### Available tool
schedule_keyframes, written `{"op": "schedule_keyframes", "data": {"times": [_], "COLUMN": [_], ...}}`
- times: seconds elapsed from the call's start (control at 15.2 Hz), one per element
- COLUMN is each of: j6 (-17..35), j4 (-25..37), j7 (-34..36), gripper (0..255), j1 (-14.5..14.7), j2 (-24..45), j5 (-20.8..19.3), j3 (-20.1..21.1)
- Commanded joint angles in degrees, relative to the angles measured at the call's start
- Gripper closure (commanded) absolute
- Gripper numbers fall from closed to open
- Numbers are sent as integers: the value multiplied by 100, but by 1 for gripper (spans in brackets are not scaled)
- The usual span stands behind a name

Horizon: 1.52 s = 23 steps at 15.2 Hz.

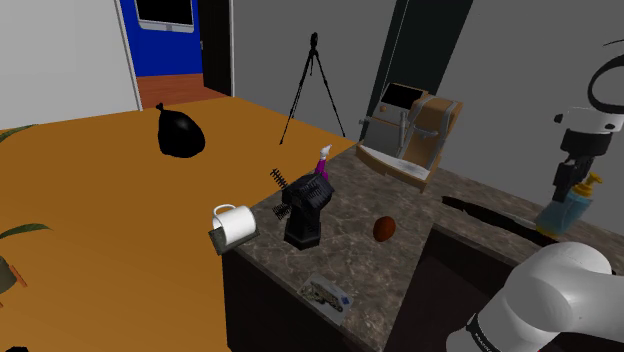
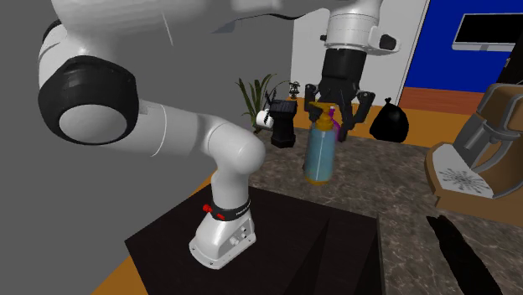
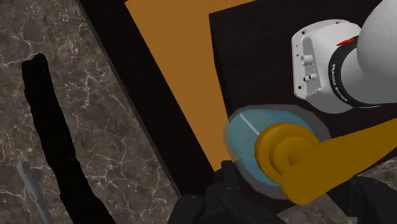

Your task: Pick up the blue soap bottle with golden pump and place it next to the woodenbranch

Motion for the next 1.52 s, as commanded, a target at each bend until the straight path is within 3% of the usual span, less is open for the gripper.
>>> {"op": "schedule_keyframes", "data": {"times": [0.0,0.4,0.79,1.12,1.45], "j6": [24,136,328,512,671], "j4": [89,686,1486,2314,3308], "j7": [-288,-1096,-1877,-2512,-3142], "gripper": [255,255,255,255,255], "j1": [-42,11,262,662,1284], "j2": [-24,173,493,799,1077], "j5": [-333,-1143,-1800,-2227,-2567], "j3": [-301,-1154,-2032,-2817,-3684]}}
